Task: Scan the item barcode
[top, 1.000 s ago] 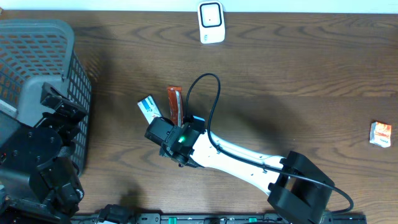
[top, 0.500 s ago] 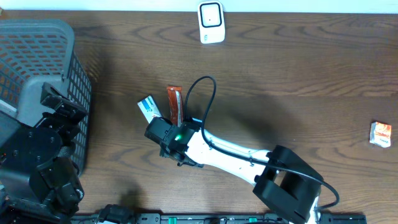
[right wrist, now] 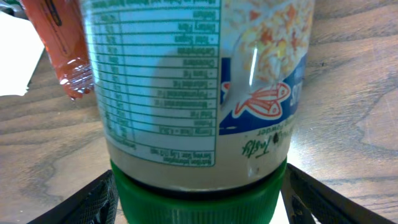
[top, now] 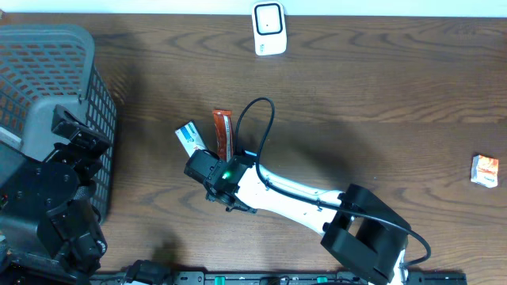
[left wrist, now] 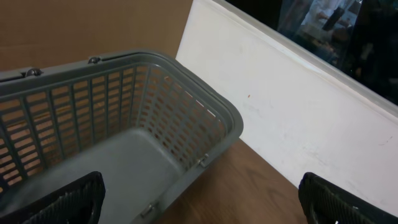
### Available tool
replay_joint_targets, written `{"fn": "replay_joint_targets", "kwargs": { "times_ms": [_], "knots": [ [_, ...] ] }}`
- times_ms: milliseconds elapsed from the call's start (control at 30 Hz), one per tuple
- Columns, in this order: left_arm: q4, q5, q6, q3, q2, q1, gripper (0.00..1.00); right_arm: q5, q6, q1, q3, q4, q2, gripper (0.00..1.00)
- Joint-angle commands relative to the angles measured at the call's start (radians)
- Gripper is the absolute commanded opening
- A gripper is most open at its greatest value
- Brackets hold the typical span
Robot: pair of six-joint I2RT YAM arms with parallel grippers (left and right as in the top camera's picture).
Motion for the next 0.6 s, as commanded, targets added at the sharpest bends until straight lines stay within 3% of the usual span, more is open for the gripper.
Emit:
{"fn": "replay_joint_targets", "kwargs": {
  "times_ms": [0,567],
  "knots": [
    [0.0,-0.013,0.016,-0.003,0.0,0.006,1.0,-0.002,0.012,-0.003,-0.001,-0.003,0.026,0.74],
    [0.0,-0.013,0.016,-0.003,0.0,0.006,1.0,0.006,0.011,-0.003,-0.001,-0.005,0.033,0.62]
  ]
}}
